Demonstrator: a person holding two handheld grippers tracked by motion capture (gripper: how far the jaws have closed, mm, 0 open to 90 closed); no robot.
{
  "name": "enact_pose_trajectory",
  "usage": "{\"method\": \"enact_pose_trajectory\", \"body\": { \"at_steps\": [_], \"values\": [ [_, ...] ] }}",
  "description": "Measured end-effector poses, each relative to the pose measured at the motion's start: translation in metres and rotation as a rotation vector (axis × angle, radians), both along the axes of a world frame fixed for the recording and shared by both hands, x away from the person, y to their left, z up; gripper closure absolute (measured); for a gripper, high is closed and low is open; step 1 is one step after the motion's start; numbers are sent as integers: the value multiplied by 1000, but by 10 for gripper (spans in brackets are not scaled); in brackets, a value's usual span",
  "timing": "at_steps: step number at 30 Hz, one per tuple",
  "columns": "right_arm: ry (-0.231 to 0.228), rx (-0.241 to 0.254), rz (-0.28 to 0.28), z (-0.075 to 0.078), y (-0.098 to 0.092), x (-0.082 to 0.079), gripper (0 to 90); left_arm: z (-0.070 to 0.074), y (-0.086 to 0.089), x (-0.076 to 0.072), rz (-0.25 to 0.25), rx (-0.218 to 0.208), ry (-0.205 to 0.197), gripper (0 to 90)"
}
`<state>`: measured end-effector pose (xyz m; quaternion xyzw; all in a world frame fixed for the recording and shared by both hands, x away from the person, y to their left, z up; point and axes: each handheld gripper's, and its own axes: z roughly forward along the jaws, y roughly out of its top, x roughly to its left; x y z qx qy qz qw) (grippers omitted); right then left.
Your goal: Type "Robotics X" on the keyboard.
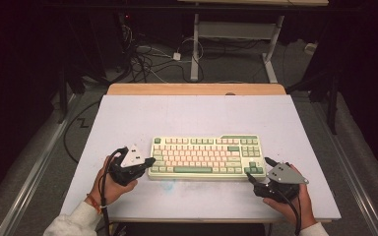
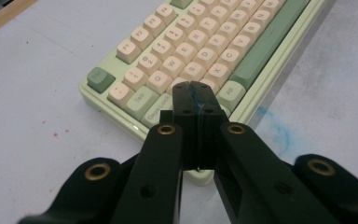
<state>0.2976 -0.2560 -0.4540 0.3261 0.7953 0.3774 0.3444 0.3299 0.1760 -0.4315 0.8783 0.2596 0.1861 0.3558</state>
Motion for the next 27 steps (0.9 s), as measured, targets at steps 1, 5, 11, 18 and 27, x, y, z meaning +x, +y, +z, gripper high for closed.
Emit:
{"method": "enact_pose_trajectory", "body": {
  "at_steps": [1,5,11,18,27],
  "values": [
    [2,2,-2,0,0,0,243,0,-2,1,-7,4,0,876],
    [-4,-7,0,0,0,0,243,1,-9,5,-25,5,5,871],
    [-3,-5,2,0,2,1,244,1,-20,11,-50,17,13,875],
    [-5,-11,12,0,3,0,243,1,-33,18,-80,30,25,875],
    [2,-19,19,-2,5,1,244,-3,-52,29,-120,57,46,875]
  ]
}}
